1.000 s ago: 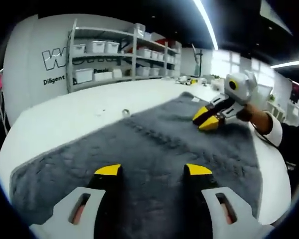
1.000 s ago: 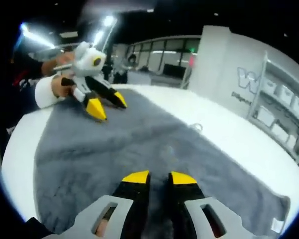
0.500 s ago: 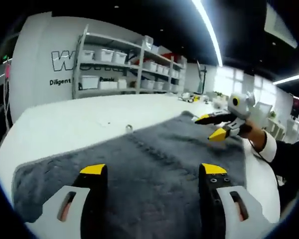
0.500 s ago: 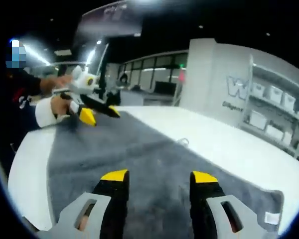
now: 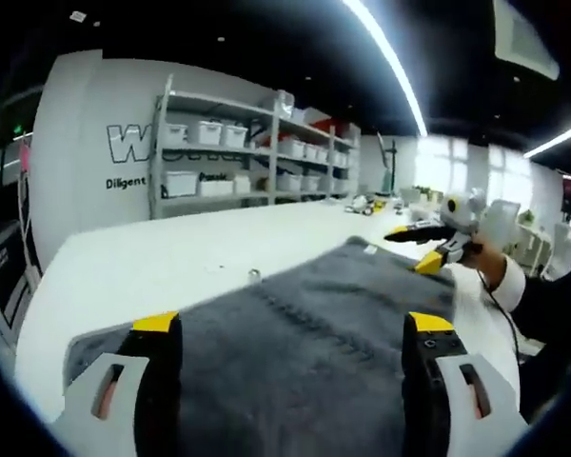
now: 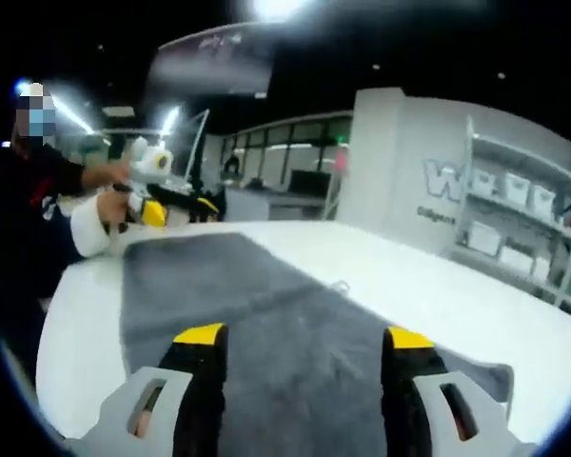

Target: Open the folded towel by lifting each exposed corner and separating the folded layers until the towel lies flat within the target outline without major curled edges

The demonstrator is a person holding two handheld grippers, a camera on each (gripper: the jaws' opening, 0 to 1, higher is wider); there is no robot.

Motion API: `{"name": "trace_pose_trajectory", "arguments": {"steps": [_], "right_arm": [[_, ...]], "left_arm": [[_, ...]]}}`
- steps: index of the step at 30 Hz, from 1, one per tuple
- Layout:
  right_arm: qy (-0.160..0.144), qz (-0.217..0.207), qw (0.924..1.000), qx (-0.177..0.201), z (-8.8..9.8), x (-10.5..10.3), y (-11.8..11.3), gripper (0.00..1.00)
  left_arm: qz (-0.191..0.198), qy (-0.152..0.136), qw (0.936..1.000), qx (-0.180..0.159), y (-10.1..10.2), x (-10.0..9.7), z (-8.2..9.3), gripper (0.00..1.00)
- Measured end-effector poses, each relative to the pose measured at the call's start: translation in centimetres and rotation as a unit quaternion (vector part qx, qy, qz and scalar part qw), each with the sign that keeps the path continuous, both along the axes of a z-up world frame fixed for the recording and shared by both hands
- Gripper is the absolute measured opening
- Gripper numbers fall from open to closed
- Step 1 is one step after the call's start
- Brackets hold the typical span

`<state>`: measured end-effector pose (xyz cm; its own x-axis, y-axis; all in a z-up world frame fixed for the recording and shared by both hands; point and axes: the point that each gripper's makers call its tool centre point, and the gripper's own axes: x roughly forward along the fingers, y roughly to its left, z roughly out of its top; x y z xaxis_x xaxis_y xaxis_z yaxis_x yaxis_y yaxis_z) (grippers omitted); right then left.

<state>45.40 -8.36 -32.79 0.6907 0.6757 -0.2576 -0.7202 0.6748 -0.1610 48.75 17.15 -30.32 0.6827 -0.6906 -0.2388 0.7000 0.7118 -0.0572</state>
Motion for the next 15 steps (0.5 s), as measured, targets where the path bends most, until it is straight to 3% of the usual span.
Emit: {"name": "trace_pose_trajectory", "arguments": {"steps": [6,9,15], "right_arm": [[-0.004,-0.019,0.9998,-0.007,0.0,-1.0,-1.7,0.74],[-0.002,-0.029,0.9996,0.005,0.1,-1.5,-2.8,0.77],[-0.004,-0.045,0.9988,0.017,0.3,-2.2,-4.5,0.84]], "left_arm": [[0.013,-0.012,0.9996,0.022,1.4,-0.3,0.5,0.99],[0.015,-0.011,0.9995,0.027,1.5,-1.7,0.4,1.0],[0.026,-0.009,0.9996,-0.012,1.9,-4.1,0.7,1.0]]}}
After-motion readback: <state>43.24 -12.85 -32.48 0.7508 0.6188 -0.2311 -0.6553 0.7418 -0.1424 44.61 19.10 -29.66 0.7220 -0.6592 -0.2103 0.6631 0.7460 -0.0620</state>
